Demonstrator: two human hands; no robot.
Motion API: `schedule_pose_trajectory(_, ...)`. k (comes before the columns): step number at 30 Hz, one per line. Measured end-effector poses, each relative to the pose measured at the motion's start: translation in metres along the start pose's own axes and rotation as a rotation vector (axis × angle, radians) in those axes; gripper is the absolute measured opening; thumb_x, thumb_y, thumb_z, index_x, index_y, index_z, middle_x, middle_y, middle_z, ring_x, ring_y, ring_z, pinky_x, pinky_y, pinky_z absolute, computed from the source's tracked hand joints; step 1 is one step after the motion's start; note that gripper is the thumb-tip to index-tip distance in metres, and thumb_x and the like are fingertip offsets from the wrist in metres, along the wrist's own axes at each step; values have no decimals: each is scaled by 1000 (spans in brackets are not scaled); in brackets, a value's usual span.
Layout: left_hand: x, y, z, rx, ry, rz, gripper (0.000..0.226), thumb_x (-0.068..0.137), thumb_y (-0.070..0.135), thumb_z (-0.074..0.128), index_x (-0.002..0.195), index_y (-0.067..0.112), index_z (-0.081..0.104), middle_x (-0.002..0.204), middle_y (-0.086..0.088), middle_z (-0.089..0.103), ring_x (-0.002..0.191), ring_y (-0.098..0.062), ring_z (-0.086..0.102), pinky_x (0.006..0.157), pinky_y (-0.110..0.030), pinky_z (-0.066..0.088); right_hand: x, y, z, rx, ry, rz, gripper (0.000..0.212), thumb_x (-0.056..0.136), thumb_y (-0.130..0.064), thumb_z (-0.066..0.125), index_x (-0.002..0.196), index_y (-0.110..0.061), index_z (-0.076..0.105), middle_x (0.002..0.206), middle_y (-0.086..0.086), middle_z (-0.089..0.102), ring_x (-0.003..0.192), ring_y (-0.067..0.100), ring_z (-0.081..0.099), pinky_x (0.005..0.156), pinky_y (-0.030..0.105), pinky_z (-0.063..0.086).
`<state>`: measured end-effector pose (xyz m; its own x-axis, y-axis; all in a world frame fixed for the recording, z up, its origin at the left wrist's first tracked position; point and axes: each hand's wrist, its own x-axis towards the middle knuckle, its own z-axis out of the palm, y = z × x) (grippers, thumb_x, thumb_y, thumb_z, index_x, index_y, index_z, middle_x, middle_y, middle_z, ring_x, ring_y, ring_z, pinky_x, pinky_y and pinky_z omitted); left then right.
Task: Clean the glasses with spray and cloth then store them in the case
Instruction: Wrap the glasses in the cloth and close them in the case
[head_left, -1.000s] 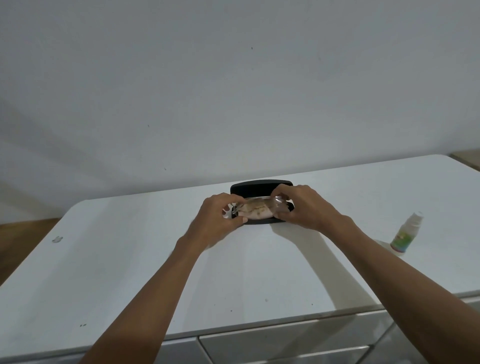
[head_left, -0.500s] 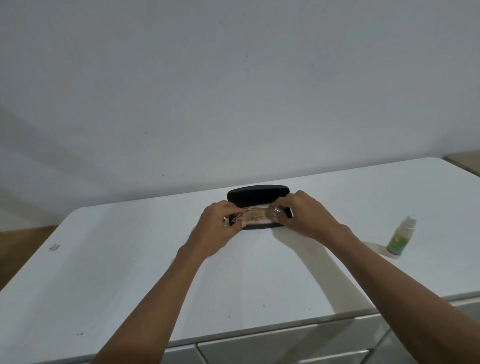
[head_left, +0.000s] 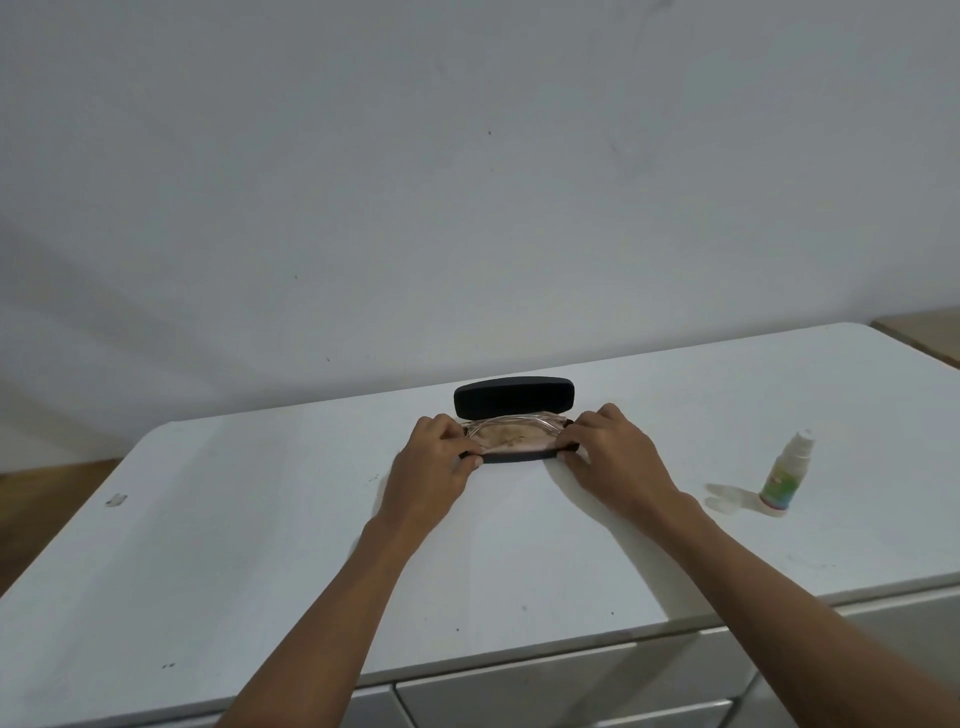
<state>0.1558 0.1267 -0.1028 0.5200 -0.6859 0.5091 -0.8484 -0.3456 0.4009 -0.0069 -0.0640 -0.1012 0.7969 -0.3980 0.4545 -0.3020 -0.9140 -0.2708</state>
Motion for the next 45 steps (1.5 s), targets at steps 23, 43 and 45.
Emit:
schedule_pose_trajectory(23, 41, -1, -16, -568, 41, -549, 35, 87, 55, 72, 118, 39, 71, 104, 3, 69, 91, -18, 66, 75, -33, 58, 35, 0, -16, 846, 53, 541, 30, 87, -51, 72, 114, -39, 71, 101, -2, 74, 96, 15, 70, 84, 36, 59)
schedule_pose_trajectory(43, 40, -13, -19, -946, -149, -552, 21, 92, 14, 74, 112, 11, 78, 106, -12, 77, 93, -17, 69, 85, -25, 56, 38, 14, -9, 1003, -91, 491, 14, 79, -36, 81, 89, -26, 78, 93, -4, 80, 98, 31, 73, 101, 52, 54)
schedule_pose_trajectory(45, 37, -12, -17, -965, -136, -551, 23, 91, 11, 74, 114, 8, 77, 105, -9, 75, 92, -15, 66, 81, -19, 56, 35, 14, -7, 1010, -76, 476, 12, 81, -33, 81, 90, -26, 78, 95, -3, 81, 102, 30, 73, 100, 50, 55)
